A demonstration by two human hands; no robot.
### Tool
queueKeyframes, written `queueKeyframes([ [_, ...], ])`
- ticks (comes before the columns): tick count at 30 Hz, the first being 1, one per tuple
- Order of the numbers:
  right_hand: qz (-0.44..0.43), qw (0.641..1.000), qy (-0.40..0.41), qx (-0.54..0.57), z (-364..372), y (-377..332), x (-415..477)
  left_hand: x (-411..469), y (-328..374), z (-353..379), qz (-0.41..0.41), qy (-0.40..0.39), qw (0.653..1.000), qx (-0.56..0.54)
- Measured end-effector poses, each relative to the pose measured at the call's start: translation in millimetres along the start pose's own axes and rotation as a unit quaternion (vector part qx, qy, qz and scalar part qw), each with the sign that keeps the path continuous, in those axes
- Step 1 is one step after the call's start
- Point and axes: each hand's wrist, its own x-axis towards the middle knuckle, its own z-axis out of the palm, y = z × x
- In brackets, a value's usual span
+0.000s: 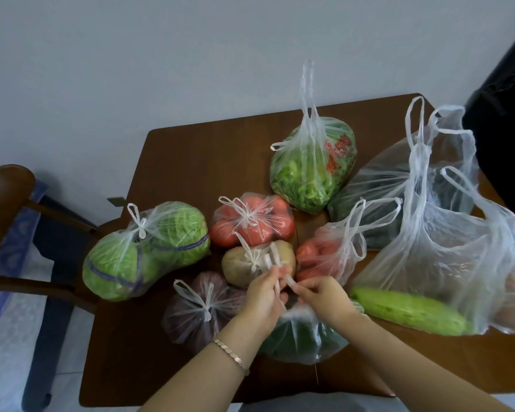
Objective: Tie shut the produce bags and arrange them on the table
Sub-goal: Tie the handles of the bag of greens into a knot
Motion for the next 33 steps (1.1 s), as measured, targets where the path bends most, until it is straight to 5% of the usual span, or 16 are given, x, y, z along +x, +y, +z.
queueKeyframes([
  [5,0.036,0.987,0.068,-0.139,18.3,6.2,-4.4,2.3,16.6,8.3,0.001,0.061,0.992,-0.113],
  [14,-0.064,0.99,-0.035,-0.121,22.7,2.6,-10.8,4.4,12.7,13.0,-0.005,-0.003,0.989,-0.151],
  [17,-0.028,0.999,-0.009,-0.03,22.3,4.5,-14.0,4.4,9.0,10.8,0.006,-0.031,0.997,-0.072],
  [19,-0.017,1.0,-0.019,0.011,22.9,4.8,-17.3,4.5,7.0,6.3,0.061,-0.026,0.994,0.084],
  [23,0.011,0.992,0.001,0.126,16.6,5.1,-19.5,8.1,0.5,-16.5,0.204,-0.048,0.864,0.457],
  [28,0.011,0.981,0.028,0.189,7.8,1.8,-17.1,2.3,-7.5,-29.9,0.248,-0.123,0.781,0.56],
  [33,0.055,0.969,0.08,0.226,2.8,9.0,-14.5,-3.1,-5.8,-26.3,0.186,-0.144,0.816,0.528],
])
